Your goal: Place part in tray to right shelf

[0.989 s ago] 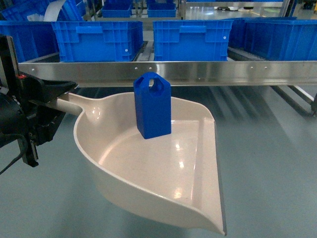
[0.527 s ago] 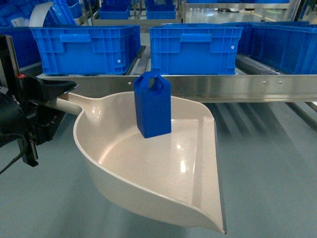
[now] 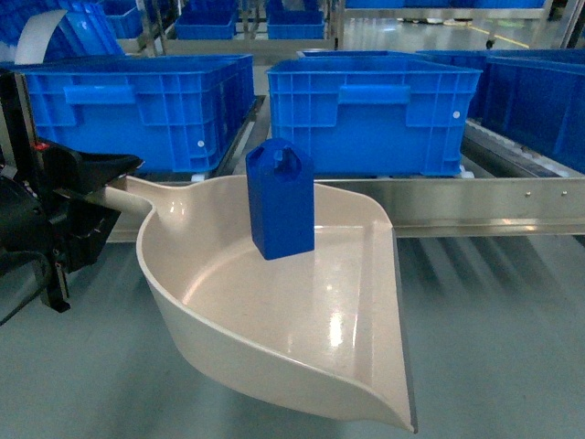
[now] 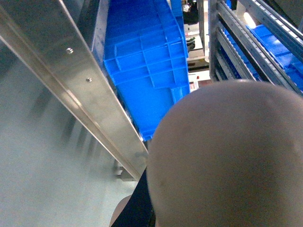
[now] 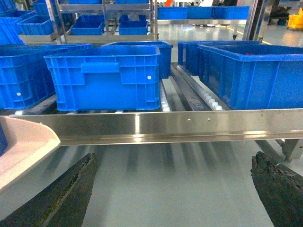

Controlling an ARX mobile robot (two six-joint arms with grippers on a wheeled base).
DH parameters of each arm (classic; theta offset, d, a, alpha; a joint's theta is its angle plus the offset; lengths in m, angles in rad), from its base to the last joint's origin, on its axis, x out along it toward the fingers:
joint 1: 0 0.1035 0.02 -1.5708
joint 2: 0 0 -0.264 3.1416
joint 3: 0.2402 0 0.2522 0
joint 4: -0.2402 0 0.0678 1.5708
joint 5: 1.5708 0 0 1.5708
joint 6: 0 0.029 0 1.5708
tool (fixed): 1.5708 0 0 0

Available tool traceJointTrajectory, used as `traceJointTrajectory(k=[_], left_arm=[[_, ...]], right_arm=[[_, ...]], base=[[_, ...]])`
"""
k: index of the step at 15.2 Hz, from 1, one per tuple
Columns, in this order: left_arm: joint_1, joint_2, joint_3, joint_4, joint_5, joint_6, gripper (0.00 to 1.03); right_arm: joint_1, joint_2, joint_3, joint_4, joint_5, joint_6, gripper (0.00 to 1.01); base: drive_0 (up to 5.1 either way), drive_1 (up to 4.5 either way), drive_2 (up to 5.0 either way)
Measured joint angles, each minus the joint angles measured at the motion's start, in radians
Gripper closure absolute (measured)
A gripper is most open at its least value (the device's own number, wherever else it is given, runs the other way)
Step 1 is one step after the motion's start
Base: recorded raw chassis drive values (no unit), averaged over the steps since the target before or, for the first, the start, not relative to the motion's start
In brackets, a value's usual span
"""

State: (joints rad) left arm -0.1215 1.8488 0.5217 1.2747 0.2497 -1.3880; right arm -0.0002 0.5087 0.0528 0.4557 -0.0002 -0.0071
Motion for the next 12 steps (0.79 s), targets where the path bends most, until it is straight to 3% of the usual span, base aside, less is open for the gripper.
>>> traceJointTrajectory(k=[12], left_arm=[[0.003,-0.001,0.004,0.008,-0.002,0.0,0.88]], right_arm=[[0.0,0.0,0.0,-0.003,0.0,0.0,0.03]], base=[[0.0,4.34,-4.3]])
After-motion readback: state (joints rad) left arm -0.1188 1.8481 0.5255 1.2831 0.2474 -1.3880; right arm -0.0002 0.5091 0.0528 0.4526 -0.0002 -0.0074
